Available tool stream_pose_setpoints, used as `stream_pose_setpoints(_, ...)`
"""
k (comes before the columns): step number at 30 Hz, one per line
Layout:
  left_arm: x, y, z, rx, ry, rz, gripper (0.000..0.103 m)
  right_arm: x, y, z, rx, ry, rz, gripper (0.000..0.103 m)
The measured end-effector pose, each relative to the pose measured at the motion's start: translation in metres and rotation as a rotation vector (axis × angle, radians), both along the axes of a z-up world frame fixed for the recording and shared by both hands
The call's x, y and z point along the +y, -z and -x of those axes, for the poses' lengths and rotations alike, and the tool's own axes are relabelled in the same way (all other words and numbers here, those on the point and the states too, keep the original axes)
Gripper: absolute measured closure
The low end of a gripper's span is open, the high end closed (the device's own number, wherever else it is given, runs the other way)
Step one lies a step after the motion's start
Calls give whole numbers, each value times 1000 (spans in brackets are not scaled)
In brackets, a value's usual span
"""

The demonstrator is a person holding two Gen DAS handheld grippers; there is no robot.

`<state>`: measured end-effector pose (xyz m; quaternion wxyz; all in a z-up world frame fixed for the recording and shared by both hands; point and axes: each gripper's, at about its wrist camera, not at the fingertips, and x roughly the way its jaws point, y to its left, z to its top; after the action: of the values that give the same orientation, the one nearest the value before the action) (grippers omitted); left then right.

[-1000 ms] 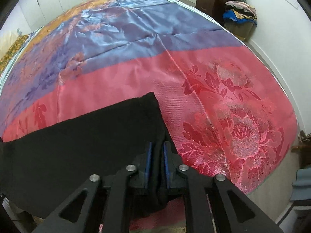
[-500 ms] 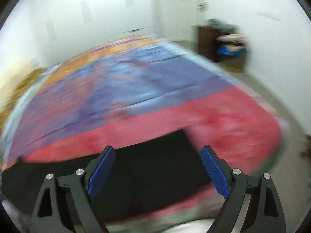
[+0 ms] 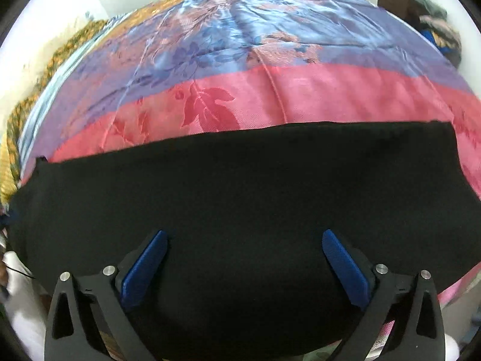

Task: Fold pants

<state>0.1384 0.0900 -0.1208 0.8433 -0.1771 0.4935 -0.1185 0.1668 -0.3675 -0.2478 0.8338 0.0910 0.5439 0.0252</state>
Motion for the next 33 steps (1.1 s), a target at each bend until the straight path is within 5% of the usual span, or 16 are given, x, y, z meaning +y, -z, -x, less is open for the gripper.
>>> stream_pose_setpoints(2,-8,13,-27,55,100,98,24,-3,0,-2,-7,13,-11,0)
stream_pose_setpoints(4,-12,31,-55,84,101,41,25,-5,0,1,-6,14,-12,0)
stream_pose_setpoints(5,-7,44,-74,100,55,-30,28,-6,0,0,-6,14,-14,0)
stream_pose_setpoints(7,11,59,-98,133,-38,-48,38,-7,-1,4,-8,13,-19,0)
stream_pose_setpoints(10,50,63,-110,204,-190,171,44,-7,0,2,-9,11,-18,0)
stream_pose_setpoints(11,57,53,-105,174,-221,188,41,-7,0,2,-9,11,-15,0)
stream_pose_setpoints(14,59,16,-74,52,-226,83,22,-7,-1,2,-10,12,-13,0)
stream_pose_setpoints(17,50,-3,-30,-11,-188,9,16,-7,-1,3,-8,13,-14,0)
stream_pose_setpoints(26,20,47,10,42,-213,-144,16,-6,-3,0,-4,14,-6,0)
stream_pose_setpoints(33,9,52,9,19,-177,-232,13,-25,-7,-21,62,-62,53,0)
